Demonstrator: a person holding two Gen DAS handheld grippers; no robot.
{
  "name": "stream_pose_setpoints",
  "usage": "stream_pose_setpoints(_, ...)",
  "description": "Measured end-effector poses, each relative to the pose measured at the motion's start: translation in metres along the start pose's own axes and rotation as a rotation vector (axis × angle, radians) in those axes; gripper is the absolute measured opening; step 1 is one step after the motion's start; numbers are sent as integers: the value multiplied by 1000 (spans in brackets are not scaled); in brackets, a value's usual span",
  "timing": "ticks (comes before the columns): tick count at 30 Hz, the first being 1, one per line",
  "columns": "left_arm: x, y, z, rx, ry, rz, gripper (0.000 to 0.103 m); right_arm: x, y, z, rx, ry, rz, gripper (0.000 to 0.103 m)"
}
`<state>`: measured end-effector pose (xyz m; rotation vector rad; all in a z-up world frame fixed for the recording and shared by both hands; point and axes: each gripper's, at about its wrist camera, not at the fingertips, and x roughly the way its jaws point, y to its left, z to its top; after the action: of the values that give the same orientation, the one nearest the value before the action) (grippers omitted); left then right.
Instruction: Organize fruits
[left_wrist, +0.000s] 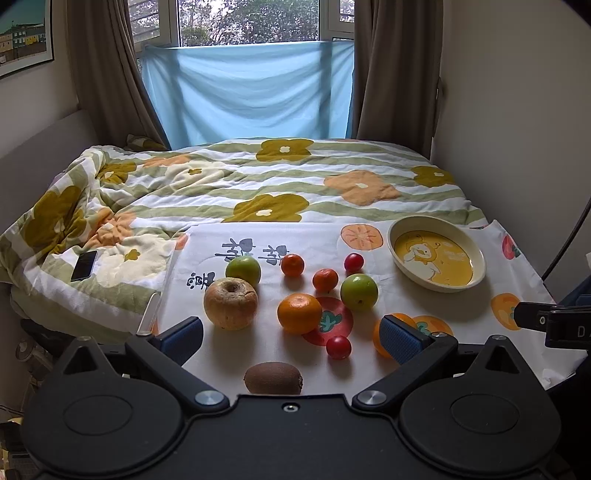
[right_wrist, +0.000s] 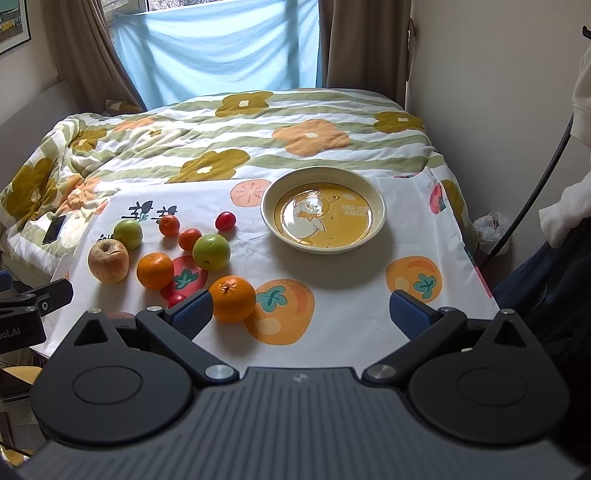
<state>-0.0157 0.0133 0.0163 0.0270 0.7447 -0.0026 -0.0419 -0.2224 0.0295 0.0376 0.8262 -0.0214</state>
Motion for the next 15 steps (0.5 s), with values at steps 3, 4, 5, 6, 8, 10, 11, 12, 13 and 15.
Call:
stream_pose_setpoints(3,0,4,0,-2,0,0,103,1,0,-1,0,0,0,103)
stream_pose_setpoints(4,0,5,0,-3,1,0,103,0,0,-1,0,2,-1,103)
stream_pose_setpoints(5,1,6,0,-6,4,-1,103,-1,2,1,-2,4,-2,103)
stream_pose_setpoints(6,2,8,0,-8,7,-2,103,-1,3,2,-5,8,-5,103)
stream_pose_setpoints(8,4,11,1,-6,22,-6,103,-4,7,10,-6,18,-12,103)
stream_pose_setpoints(10,7,13,1,1,31,-6,103,-2,8,13,-3,21,-12,103)
stream_pose_setpoints(11,10,14,-1,5,37,-5,103,-1,8,11,-8,20,-12,103)
stream_pose_setpoints(12,13,15,-2,7,42,-7,103,2,9,10,-15,21,-12,103)
stream_pose_setpoints(13,16,17,-4,9,47,-10,103,5,11,10,-25,24,-15,103)
stream_pose_setpoints(15,26,21,-11,14,69,-15,103,17,13,7,-34,37,-14,103)
